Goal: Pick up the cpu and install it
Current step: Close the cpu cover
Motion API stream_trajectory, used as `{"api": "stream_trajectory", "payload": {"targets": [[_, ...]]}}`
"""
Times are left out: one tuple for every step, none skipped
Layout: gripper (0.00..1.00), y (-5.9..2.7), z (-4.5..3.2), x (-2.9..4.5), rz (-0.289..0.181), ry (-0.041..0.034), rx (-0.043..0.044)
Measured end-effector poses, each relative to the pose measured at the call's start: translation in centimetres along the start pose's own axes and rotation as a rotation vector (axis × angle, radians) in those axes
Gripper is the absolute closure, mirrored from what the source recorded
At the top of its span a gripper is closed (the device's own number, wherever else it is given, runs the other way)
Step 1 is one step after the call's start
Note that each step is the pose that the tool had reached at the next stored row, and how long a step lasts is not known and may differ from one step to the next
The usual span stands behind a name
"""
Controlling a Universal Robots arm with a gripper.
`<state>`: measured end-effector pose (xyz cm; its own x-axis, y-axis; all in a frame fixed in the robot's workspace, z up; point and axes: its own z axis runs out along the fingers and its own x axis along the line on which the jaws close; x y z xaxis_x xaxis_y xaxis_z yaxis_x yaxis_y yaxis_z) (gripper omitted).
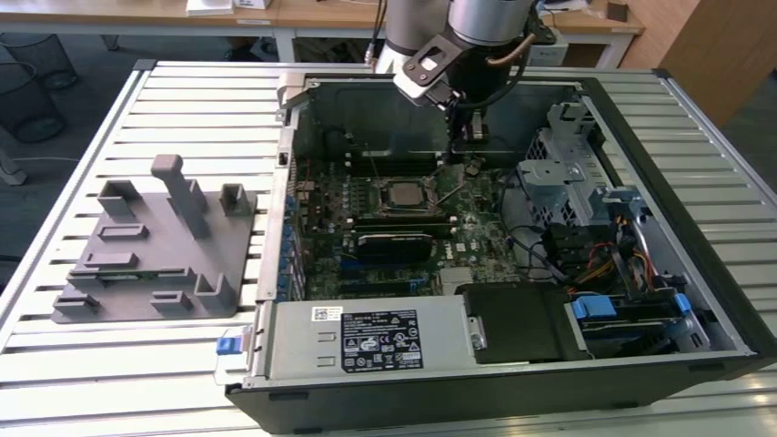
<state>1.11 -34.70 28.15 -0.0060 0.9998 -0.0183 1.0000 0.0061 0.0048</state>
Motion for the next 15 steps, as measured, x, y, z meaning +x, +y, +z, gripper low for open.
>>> {"api": "stream_trajectory", "payload": {"targets": [[0.89,0.07,0.00,0.00,0.000,0.0000,0.0000],[0.89,0.15,0.00,0.00,0.000,-0.0001,0.0000],[0.89,0.23,0.01,0.00,0.000,-0.0001,0.0001],[0.89,0.35,0.01,0.01,0.000,-0.0001,0.0000],[0.89,0.50,0.03,0.02,0.000,-0.0001,0.0000],[0.89,0.66,0.05,0.04,0.000,0.0000,0.0000],[0.89,0.81,0.07,0.07,0.000,0.0002,0.0000],[0.89,0.96,0.10,0.14,0.000,0.0002,0.0002],[0.89,1.10,0.14,0.23,0.000,0.0000,0.0004],[0.89,1.24,0.20,0.32,0.000,0.0000,0.0006],[0.89,1.40,0.26,0.42,0.000,0.0000,0.0008],[0.89,1.56,0.34,0.51,0.000,-0.0001,0.0010],[0.89,1.75,0.44,0.58,0.000,0.0001,0.0011],[0.89,1.93,0.54,0.65,0.000,0.0000,0.0012],[0.89,2.12,0.66,0.72,0.000,0.0000,0.0013]]}}
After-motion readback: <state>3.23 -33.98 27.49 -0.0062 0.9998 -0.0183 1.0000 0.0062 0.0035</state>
